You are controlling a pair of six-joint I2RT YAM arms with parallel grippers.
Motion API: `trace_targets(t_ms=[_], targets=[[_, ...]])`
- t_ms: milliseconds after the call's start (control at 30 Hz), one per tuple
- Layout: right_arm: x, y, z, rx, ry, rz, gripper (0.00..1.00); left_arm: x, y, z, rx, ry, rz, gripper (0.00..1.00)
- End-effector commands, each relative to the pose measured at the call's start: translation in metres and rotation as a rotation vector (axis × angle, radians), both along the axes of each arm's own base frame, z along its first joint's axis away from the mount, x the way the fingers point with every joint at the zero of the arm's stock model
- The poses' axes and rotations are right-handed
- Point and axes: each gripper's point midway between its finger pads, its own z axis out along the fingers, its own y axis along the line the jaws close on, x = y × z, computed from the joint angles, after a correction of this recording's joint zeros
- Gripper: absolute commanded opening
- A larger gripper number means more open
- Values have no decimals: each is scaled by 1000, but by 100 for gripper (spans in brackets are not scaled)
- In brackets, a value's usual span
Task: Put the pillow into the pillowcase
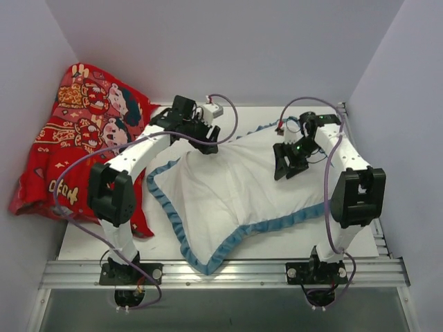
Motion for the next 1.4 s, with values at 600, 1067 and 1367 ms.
trace_targets(t_ms=[600, 1067, 1367], targets=[[25, 101, 11, 43, -68, 220, 54, -1, 110, -31, 63, 291, 311, 55], [-59, 107, -97, -30, 236, 356, 43, 6, -57, 18, -194, 259, -8, 0], [-58, 112, -78, 95, 271, 233, 43, 6, -70, -53, -156, 371, 133, 0]])
